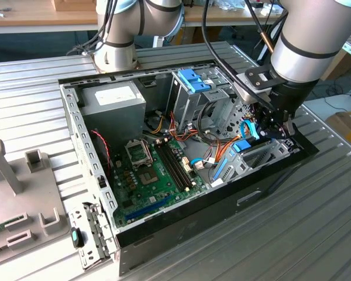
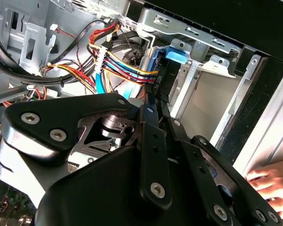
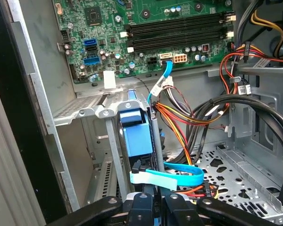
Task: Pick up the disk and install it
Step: 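Insert the first disk wire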
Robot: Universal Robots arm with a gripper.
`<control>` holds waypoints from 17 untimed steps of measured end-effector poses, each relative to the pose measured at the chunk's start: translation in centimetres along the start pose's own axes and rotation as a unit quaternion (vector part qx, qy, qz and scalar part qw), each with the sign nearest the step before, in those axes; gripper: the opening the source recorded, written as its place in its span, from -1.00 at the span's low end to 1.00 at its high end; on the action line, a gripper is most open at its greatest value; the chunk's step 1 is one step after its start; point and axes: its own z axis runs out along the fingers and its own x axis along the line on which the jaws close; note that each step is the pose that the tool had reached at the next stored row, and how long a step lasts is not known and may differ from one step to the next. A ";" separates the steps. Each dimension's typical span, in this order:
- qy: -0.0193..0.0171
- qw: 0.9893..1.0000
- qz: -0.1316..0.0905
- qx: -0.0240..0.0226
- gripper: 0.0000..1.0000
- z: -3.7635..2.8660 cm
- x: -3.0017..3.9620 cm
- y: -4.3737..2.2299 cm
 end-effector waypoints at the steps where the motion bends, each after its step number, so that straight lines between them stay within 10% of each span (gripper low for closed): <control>1: 0.000 1.000 0.000 0.000 -0.68 -0.18 -0.01 -0.04; 17: 0.000 1.000 0.002 0.001 -0.68 -0.23 -0.04 0.07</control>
